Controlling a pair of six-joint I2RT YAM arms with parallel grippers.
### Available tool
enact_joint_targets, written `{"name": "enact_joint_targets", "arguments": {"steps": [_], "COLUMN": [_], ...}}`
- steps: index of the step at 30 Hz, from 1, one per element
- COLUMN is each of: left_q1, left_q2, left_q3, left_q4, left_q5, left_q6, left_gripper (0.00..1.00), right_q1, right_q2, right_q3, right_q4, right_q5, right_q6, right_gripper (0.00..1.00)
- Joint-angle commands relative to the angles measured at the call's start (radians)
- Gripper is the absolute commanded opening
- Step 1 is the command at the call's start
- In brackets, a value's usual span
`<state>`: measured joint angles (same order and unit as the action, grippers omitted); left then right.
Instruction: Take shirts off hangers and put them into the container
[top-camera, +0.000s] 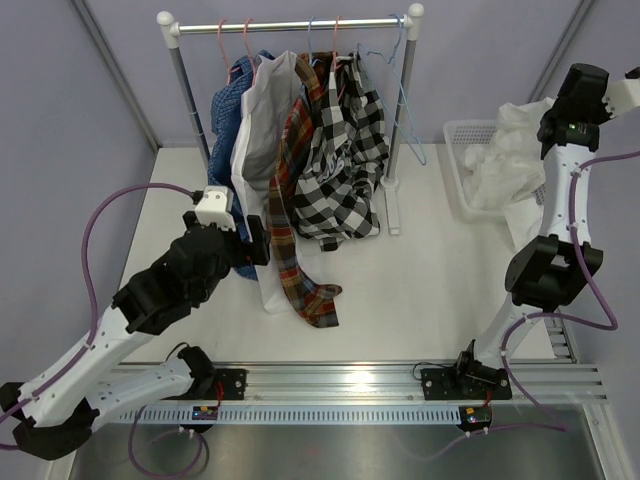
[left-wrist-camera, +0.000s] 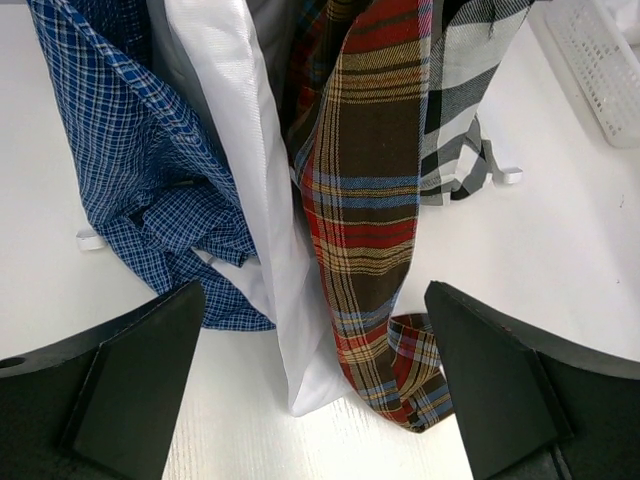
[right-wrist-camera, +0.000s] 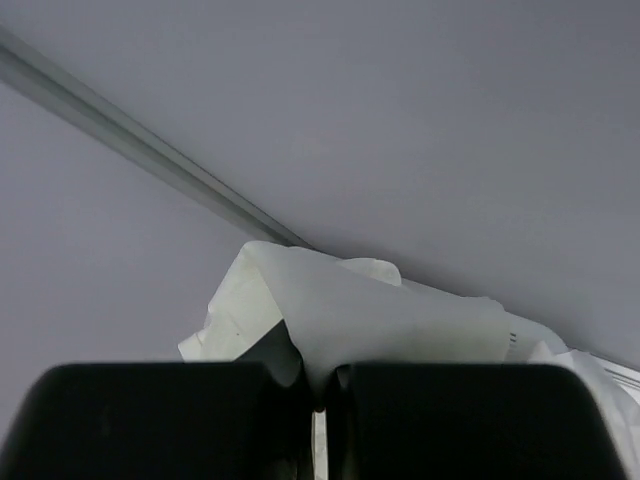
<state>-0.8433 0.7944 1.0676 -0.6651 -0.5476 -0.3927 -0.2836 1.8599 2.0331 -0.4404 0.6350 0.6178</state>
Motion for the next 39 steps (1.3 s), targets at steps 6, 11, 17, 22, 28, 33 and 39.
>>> {"name": "enact_joint_targets", "arguments": {"steps": [6,11,17,22,28,33,39], "left_q1": [0.004,0.004,0.004,0.004,0.004,0.004,0.004], "left_q2": [0.037,0.052,0.049,0.042,0.026,-0.004,-0.034], "left_q3": [0.054,0.060,0.061,0.065,0.068,0.058,0.026], "left_q4": [0.012,0.010,0.010,0.012,0.013,0.015,0.013], "left_q5": [-0.032,-0.029,-0.022,-0.003,0.031,0.052,0.072], "left_q6": [-0.003,-0.006,-0.003,0.003,0.015,0.017,0.008], "left_gripper": [0.99,0.99,0.99,0.99,0.99,0.99,0.99], "right_q1": [0.018,0.018,0.014,0.014,0.009,-0.097,-0.137], "right_q2": [0.195,0.363,0.453,0.234,-0.077,-0.323,-0.524], "right_q3": [-0.022,0.041,0.049,-0.049,-0.288,-0.696,-1.116], "right_q4": [-0.062,-0.257,-0.336,-0.255,-0.161,-0.028,0.210], "right_q5": [-0.223,-0.299,-0.377,-0.336,-0.245,-0.383,-0.475], "right_q6": [-0.092,-0.049,0.014,-0.023,-0.029,0.134,0.333], "right_gripper": [0.00,0.00,0.23,0.64,0.78,0.80,0.85]}}
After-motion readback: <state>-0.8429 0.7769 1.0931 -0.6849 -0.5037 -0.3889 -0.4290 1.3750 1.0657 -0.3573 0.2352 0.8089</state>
